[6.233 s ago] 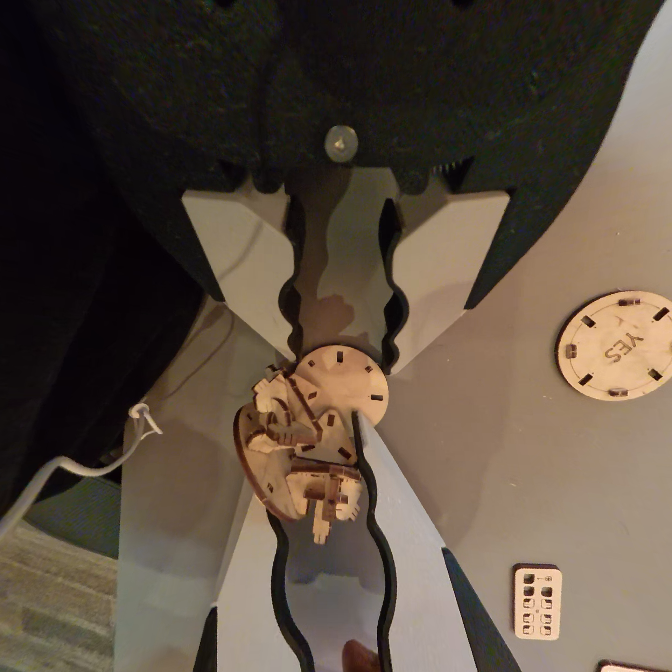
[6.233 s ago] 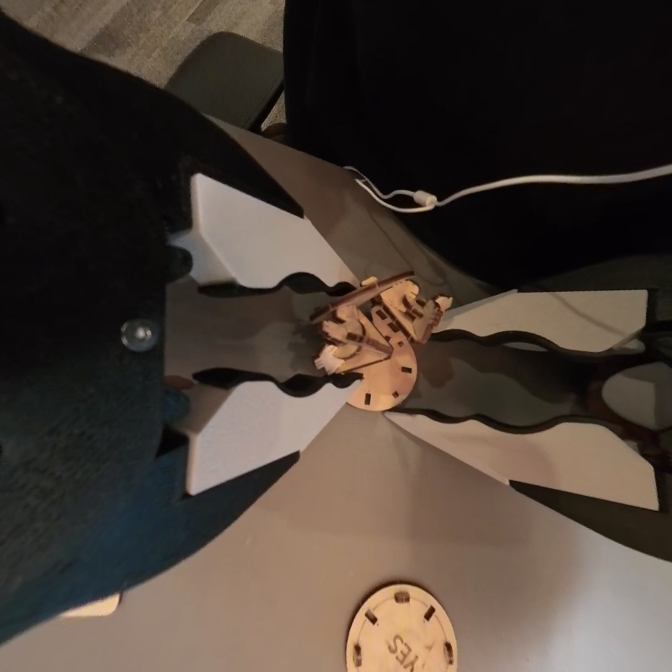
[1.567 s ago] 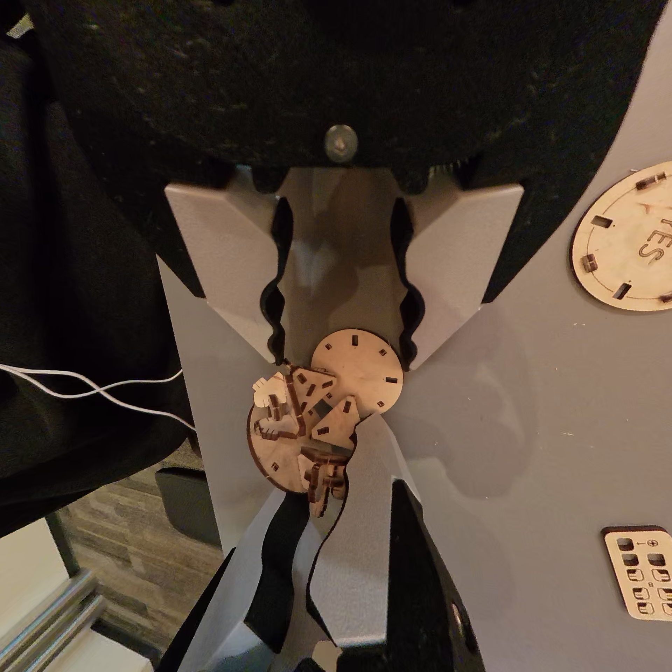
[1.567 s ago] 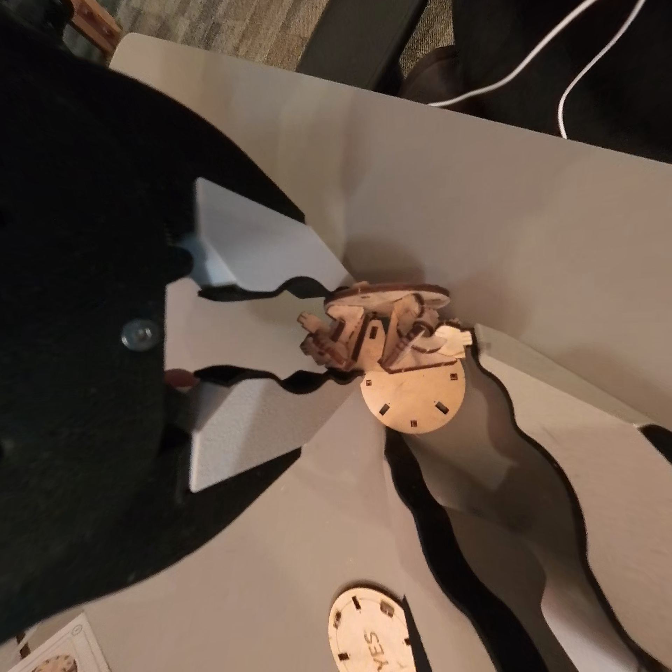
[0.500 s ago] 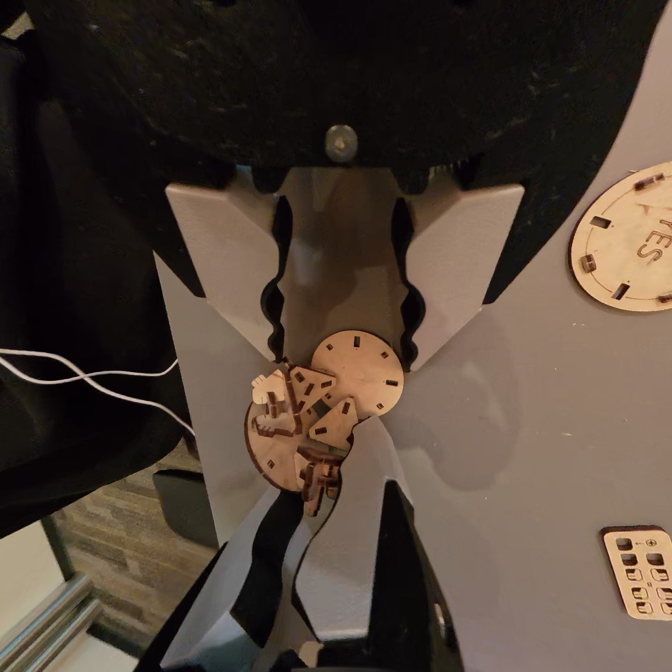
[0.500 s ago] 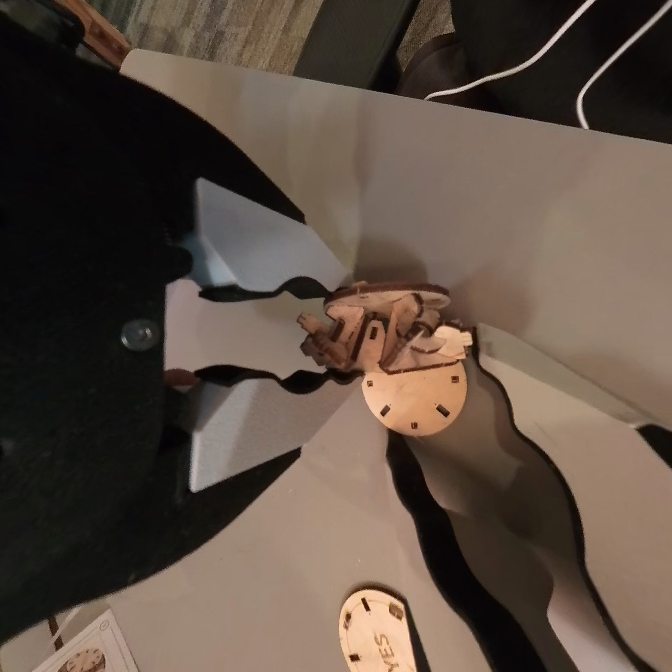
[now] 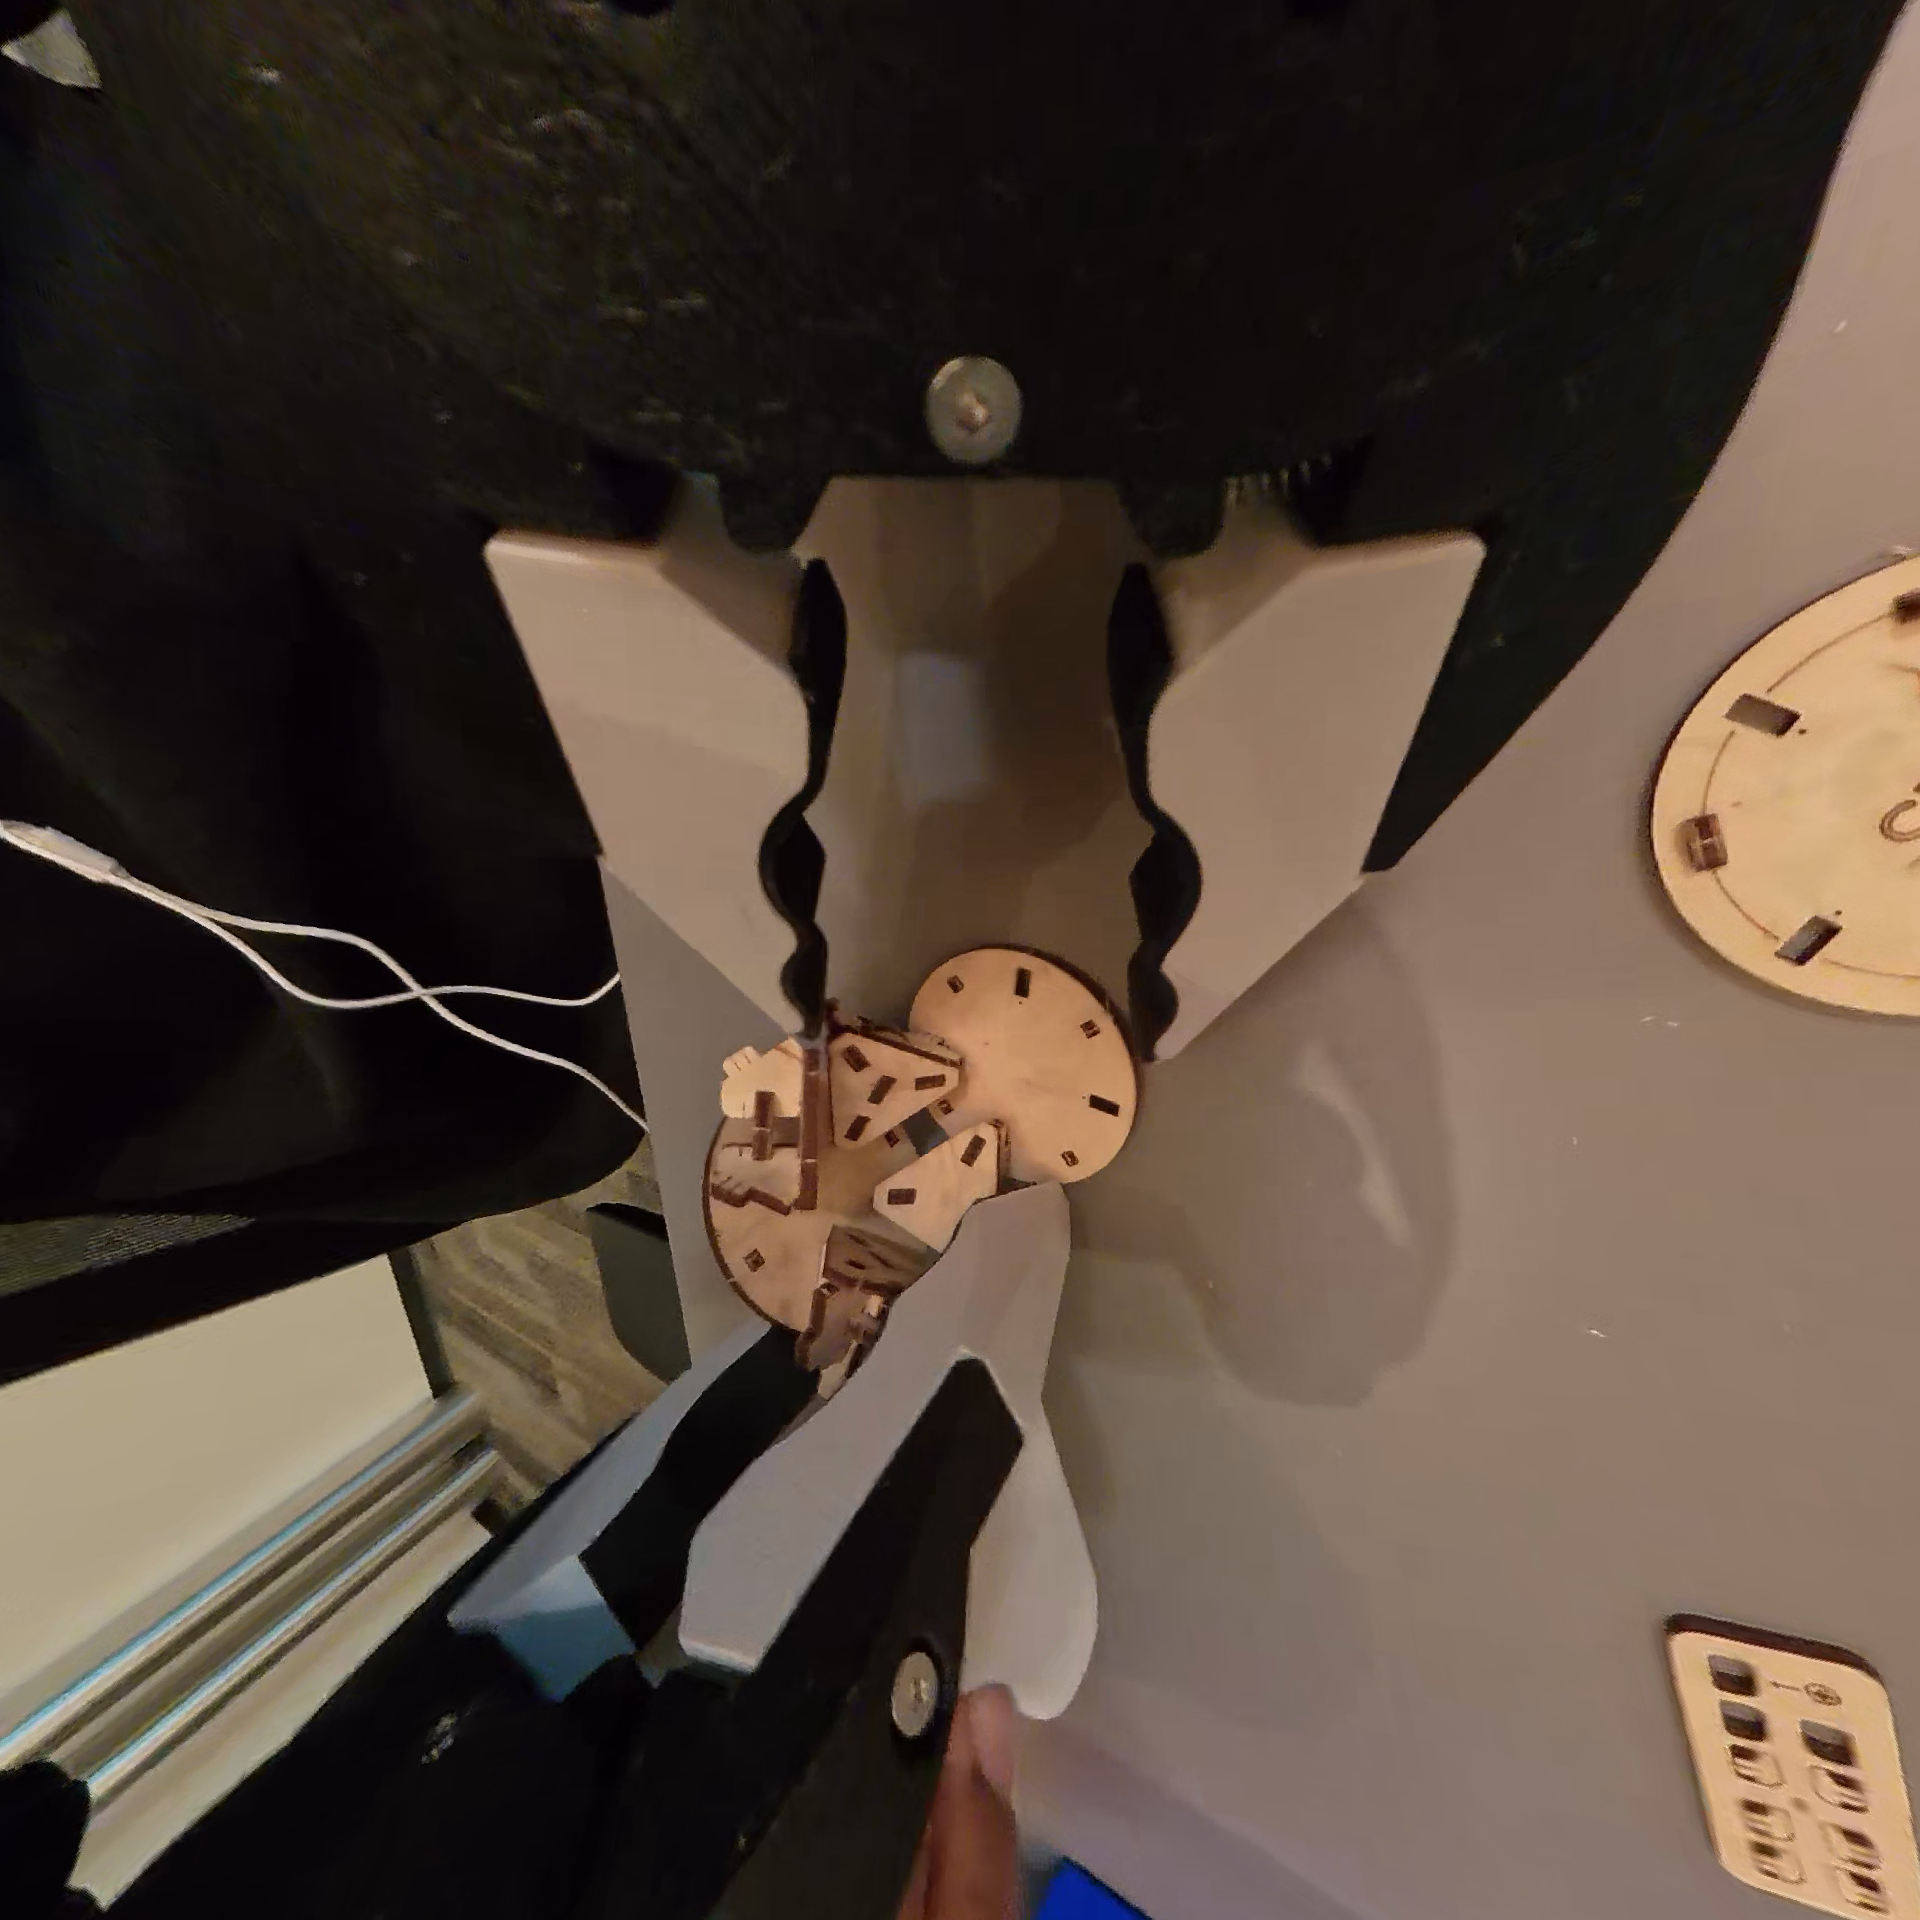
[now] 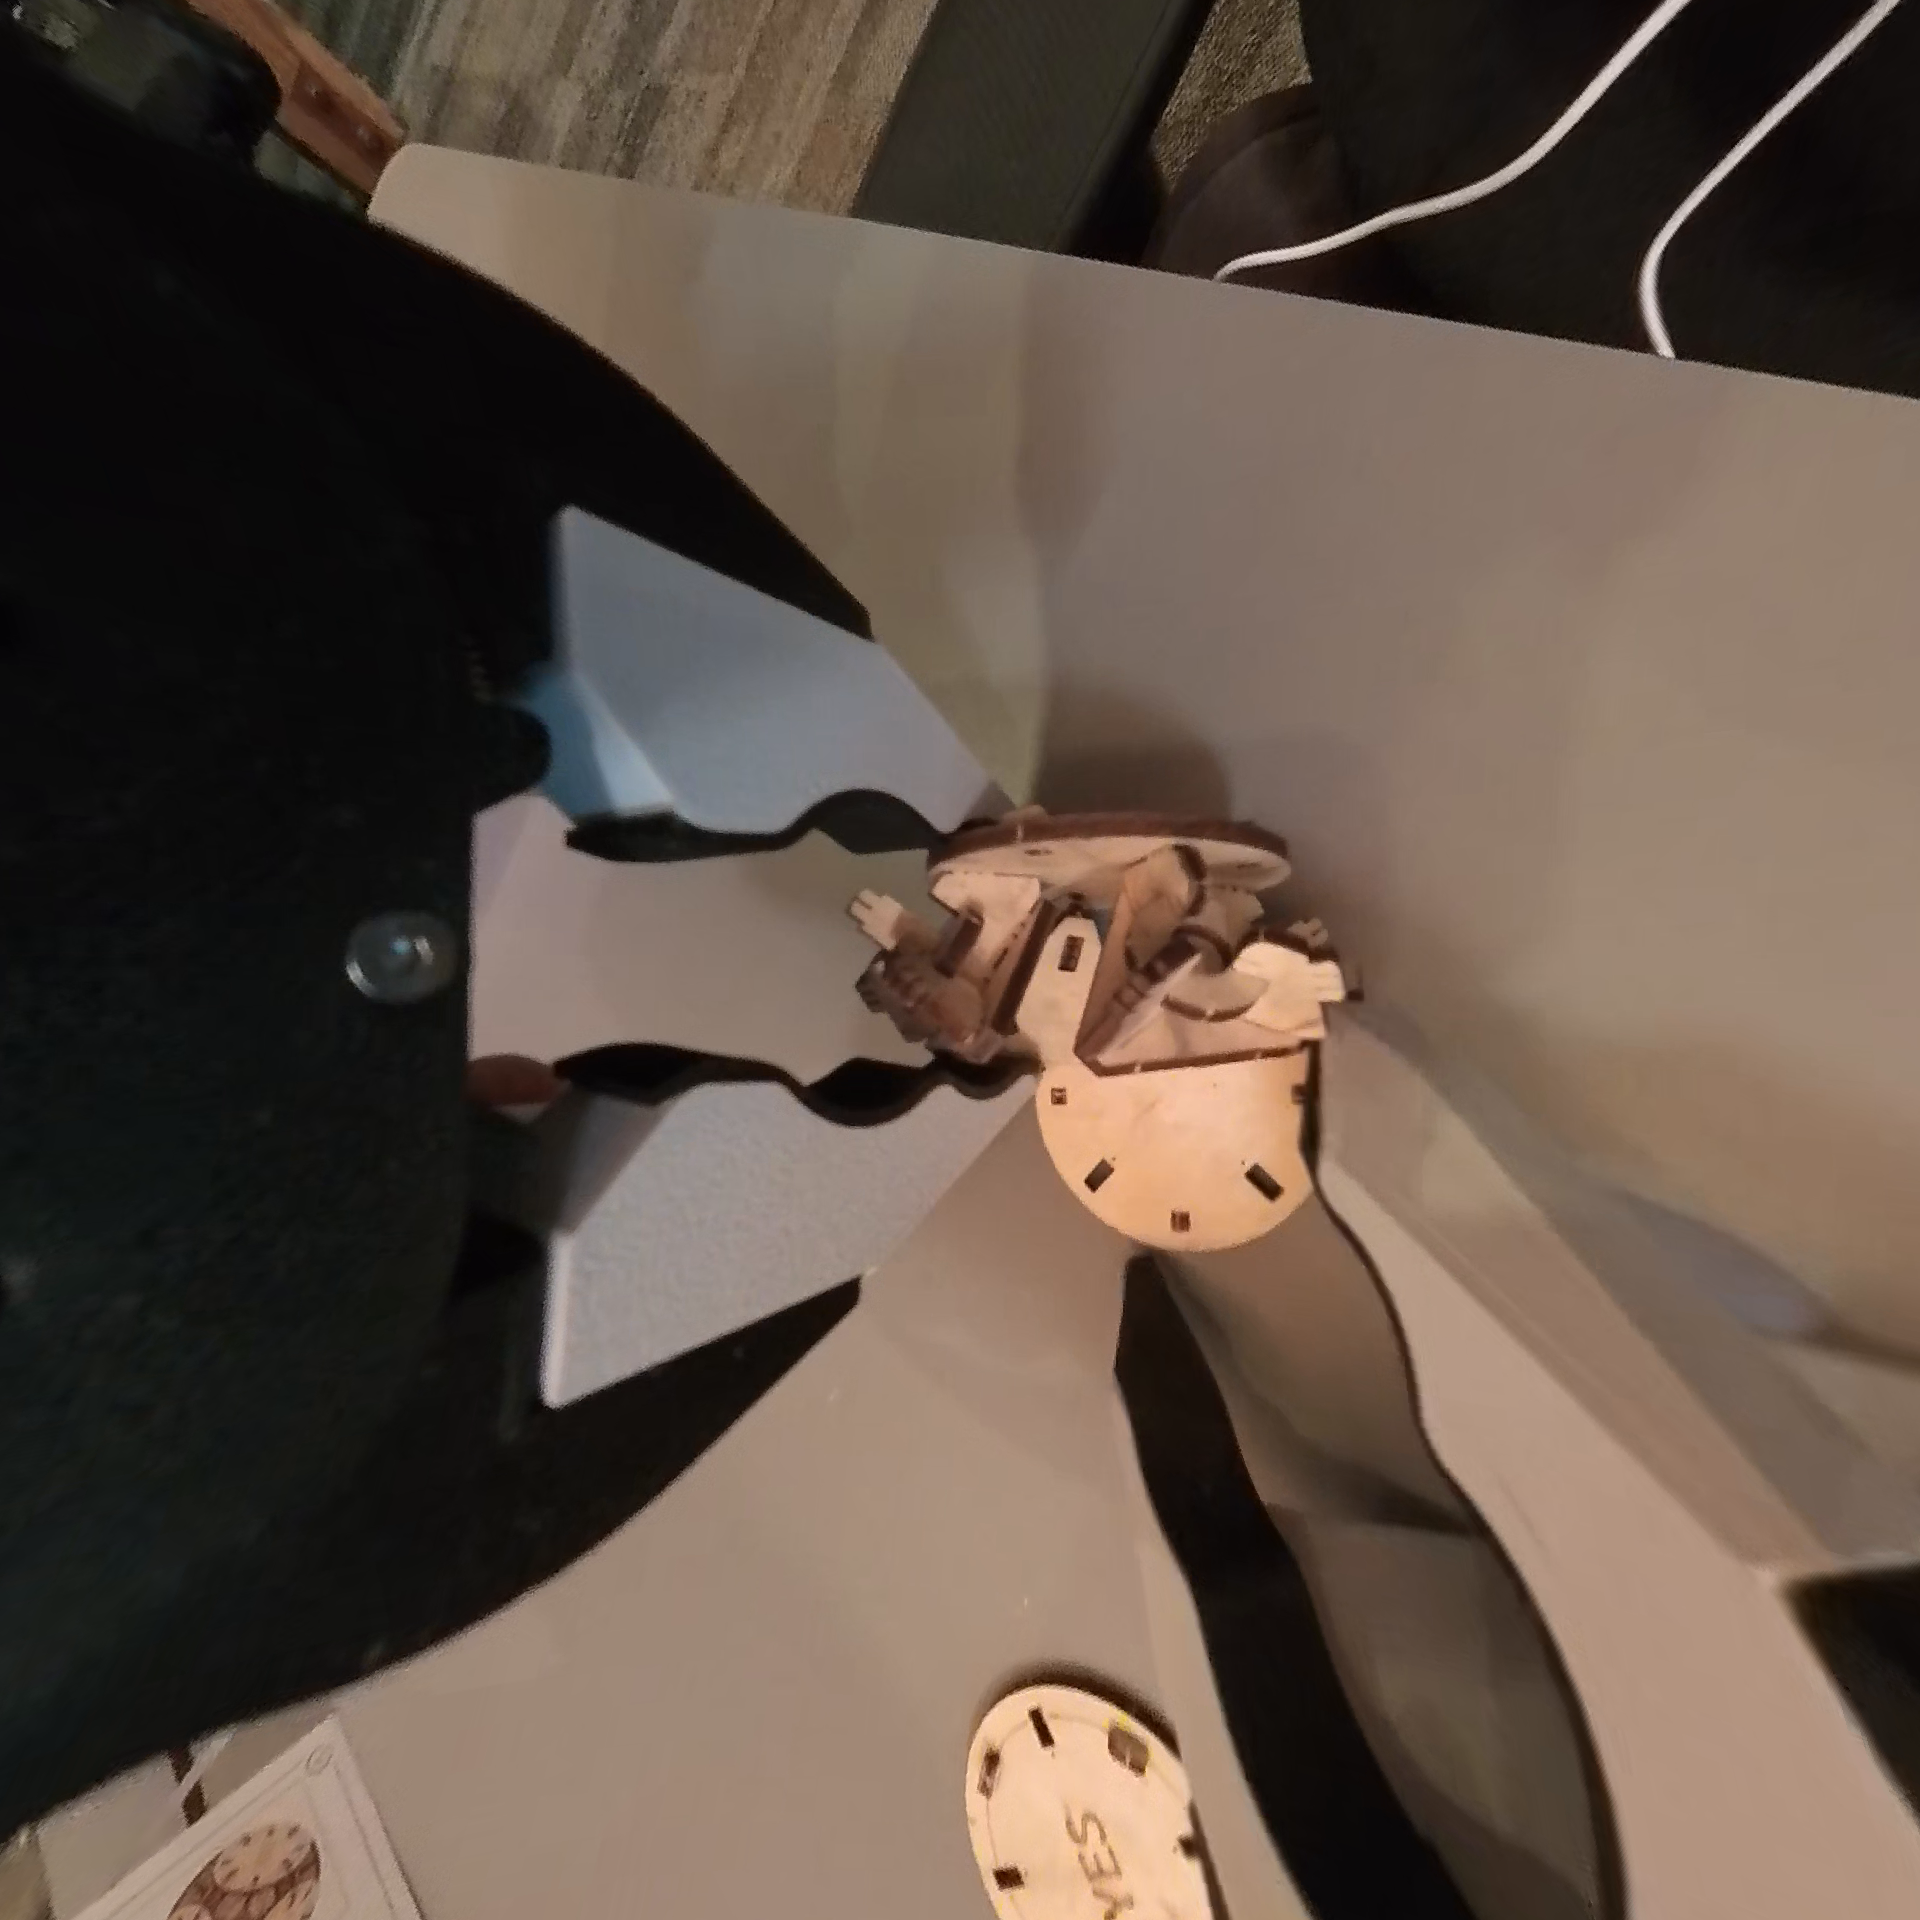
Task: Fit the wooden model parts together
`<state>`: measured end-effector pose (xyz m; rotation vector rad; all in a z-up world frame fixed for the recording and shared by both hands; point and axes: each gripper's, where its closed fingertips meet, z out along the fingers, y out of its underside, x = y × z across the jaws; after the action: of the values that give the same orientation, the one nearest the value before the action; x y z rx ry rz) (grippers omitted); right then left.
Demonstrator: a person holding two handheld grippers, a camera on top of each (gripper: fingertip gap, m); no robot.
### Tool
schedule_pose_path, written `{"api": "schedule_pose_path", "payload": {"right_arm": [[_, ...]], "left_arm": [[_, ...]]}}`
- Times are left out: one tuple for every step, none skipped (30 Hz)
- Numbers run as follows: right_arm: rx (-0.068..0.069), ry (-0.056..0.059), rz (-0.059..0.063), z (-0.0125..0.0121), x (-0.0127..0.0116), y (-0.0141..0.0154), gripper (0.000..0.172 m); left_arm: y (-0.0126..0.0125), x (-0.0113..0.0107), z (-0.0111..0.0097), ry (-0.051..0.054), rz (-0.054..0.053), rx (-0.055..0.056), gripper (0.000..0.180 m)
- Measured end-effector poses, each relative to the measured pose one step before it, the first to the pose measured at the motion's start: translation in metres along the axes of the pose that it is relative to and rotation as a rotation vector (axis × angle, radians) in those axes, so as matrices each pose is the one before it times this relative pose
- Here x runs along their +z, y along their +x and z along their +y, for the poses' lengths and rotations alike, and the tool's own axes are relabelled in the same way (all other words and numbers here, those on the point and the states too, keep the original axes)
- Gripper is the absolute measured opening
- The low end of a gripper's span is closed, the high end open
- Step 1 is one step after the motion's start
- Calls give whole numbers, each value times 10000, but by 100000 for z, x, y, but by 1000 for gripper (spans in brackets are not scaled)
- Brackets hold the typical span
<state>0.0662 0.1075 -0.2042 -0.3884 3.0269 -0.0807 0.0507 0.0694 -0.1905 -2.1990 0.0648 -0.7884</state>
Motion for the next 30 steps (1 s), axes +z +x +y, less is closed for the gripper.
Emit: {"api": "schedule_pose_path", "payload": {"right_arm": [[7, 9, -6, -8, 4, 6, 35], [-4, -14, -6, 0, -9, 0, 35], [-21, -33, -7, 3, 0, -3, 35], [-23, -32, -10, 5, -10, 4, 35], [-6, -16, -15, 6, -1, 0, 35], [-4, -2, -18, -1, 7, -1, 35], [7, 9, -21, 4, -7, -8, 35], [23, 20, -22, -6, -2, -2, 35], [32, 22, -21, -9, 0, -8, 35], [46, 35, -17, -6, 7, -6, 35], [33, 43, -6, -3, 4, -8, 36], [42, 77, 3, -12, 5, -2, 35], [78, 104, -3, -29, 16, 11, 35], [72, 77, 15, -23, 4, -3, 36], [37, 39, 46, -15, 8, -4, 35], [33, 20, 29, -11, 3, 3, 35], [6, -30, 22, 7, -6, 4, 36], [-37, -86, 27, 17, -5, -1, 36], [-30, -96, 18, 25, -5, 4, 36], [6, -90, -2, 16, -15, -8, 36], [-9, -102, -19, 26, -16, 1, 35], [-12, -110, -43, 22, -14, -5, 35], [-27, -115, -65, 34, -22, -5, 35], [-22, -102, -82, 19, -16, -13, 35], [-2, -66, -89, 9, -18, 4, 35], [34, -37, -91, 5, -13, -4, 35], [63, -15, -71, -8, -18, -3, 35], [50, 3, -27, -8, 3, 1, 35], [7, -6, -5, 10, 5, 0, 35], [-9, -19, -5, 7, -4, 5, 35]], "left_arm": [[89, 53, 10, -17, 34, 5, 55], [4, 11, 5, 0, -7, 4, 55], [-4, 12, -4, -1, -7, 0, 55], [-4, 1, 1, 3, -2, -17, 55], [3, 9, -18, 13, 9, -40, 54], [-5, -5, -18, 19, 13, -58, 54], [-8, 4, -24, 25, 16, -91, 54], [-7, -3, -33, 33, 26, -133, 54], [-13, -8, -32, 36, 29, -167, 53], [-14, 2, -15, 25, 11, -96, 53], [-27, 12, -33, 31, 2, -153, 53], [-8, 5, -15, 46, 2, -183, 52], [-1, -10, -15, 46, -18, -55, 52], [-5, 7, -7, 37, -17, -49, 52], [1, 4, 11, 21, -24, -23, 52], [-2, 6, 15, 3, -26, 8, 52], [2, 3, 27, -11, -18, 16, 52], [0, 6, 29, -15, -10, 14, 52], [-5, -1, 16, 3, -14, 8, 53], [1, -14, 14, 10, -18, 5, 53], [-2, -7, 38, 9, -6, -41, 53], [-5, -11, 17, 8, 1, -63, 52], [-5, -20, 32, 7, 2, -97, 52], [-10, -15, 10, 12, 7, -149, 52], [-6, -17, 38, 4, -6, -103, 52], [-7, -33, 32, 16, -9, -70, 51], [-17, -26, 24, 16, -11, -64, 51], [-5, -25, 20, 17, -9, -58, 51], [1, -2, 9, 12, -11, -67, 51], [-6, 0, 2, 27, -1, -96, 51]]}}
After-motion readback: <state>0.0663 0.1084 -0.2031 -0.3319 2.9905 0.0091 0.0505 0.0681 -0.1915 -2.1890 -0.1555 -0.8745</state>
